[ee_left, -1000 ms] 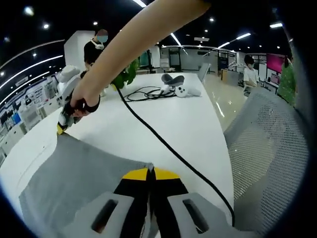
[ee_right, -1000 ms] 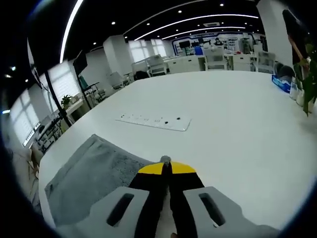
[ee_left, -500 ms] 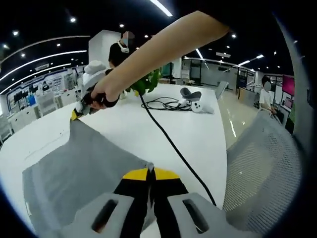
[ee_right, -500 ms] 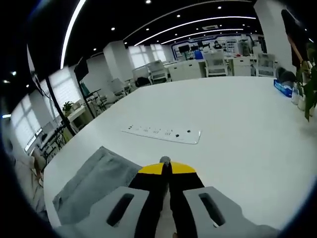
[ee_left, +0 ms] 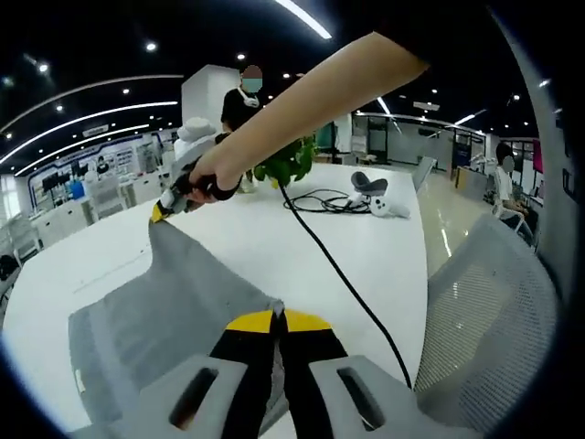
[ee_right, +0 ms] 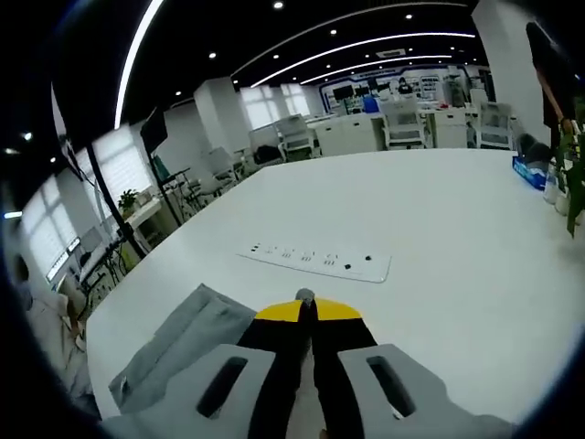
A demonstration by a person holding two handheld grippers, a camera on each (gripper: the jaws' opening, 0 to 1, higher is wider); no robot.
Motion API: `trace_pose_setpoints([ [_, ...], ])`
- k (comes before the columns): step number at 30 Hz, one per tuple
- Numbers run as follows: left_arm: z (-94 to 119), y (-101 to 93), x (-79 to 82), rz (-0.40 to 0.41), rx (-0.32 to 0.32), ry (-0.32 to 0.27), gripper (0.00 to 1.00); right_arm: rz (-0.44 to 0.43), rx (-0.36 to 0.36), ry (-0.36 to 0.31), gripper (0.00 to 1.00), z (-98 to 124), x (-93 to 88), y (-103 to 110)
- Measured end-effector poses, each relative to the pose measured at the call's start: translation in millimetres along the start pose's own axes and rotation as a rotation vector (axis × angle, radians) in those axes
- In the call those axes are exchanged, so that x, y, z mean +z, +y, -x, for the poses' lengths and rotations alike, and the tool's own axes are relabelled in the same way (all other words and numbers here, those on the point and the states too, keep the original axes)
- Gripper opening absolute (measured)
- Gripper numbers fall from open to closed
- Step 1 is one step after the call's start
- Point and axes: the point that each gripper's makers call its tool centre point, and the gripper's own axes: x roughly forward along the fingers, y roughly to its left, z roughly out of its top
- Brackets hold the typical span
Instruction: Fold the towel on the table until its edges align and the towel forms a compact rectangular stack.
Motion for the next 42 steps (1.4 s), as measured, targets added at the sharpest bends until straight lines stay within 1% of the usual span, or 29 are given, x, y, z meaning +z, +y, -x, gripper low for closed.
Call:
trace_pose_setpoints([
  [2, 5, 0.9, 0.9, -0.004, 0.012, -0.006, 0.02, -0.007, 0.005, 0.000, 0.00, -3, 2.1, 5],
  [5, 12, 6.2, 3.4, 0.014, 0.038, -0.015, 0.02, -0.002, -0.004, 0.016, 0.00, -8, 2.6, 12],
  [8, 18, 9.9, 4.4, 0.000, 0.056, -0.018, 0.02, -0.010, 0.003, 0.010, 0.00, -11, 5.5, 20],
  [15, 35, 21.2, 0.6, 0.006, 0.102, -0.025, 0.01, -0.012, 0.028, 0.009, 0.00, -25, 13.4, 48],
  [18, 43, 27.0, -1.3, 0.008, 0.125, -0.025, 0.01, -0.009, 0.018, 0.010, 0.00, -31, 16.5, 56],
  [22, 54, 36.6, -3.9, 0.019, 0.157, -0.026, 0.01, -0.004, 0.030, 0.007, 0.00, -38, 18.2, 69],
  [24, 62, 42.5, -8.3, 0.033, 0.186, -0.018, 0.01, -0.019, 0.045, 0.006, 0.00, -43, 19.1, 79],
  [25, 66, 45.1, -9.8, 0.054, 0.202, -0.026, 0.01, -0.021, 0.049, 0.005, 0.00, -44, 19.5, 83],
  [28, 73, 49.3, -16.5, 0.074, 0.226, -0.016, 0.01, -0.003, 0.071, 0.009, 0.00, -50, 19.1, 98],
  [33, 83, 53.8, -22.8, 0.079, 0.257, -0.004, 0.02, -0.011, 0.090, 0.006, 0.00, -57, 18.8, 113],
  [35, 87, 56.8, -27.7, 0.064, 0.277, 0.025, 0.02, -0.031, 0.095, 0.002, 0.00, -59, 19.3, 117],
  [38, 93, 60.2, -30.1, 0.092, 0.296, 0.015, 0.02, -0.043, 0.104, -0.001, 0.00, -62, 19.8, 126],
  [42, 101, 65.5, -38.5, 0.112, 0.330, 0.031, 0.02, -0.034, 0.116, 0.000, 0.00, -65, 18.9, 138],
])
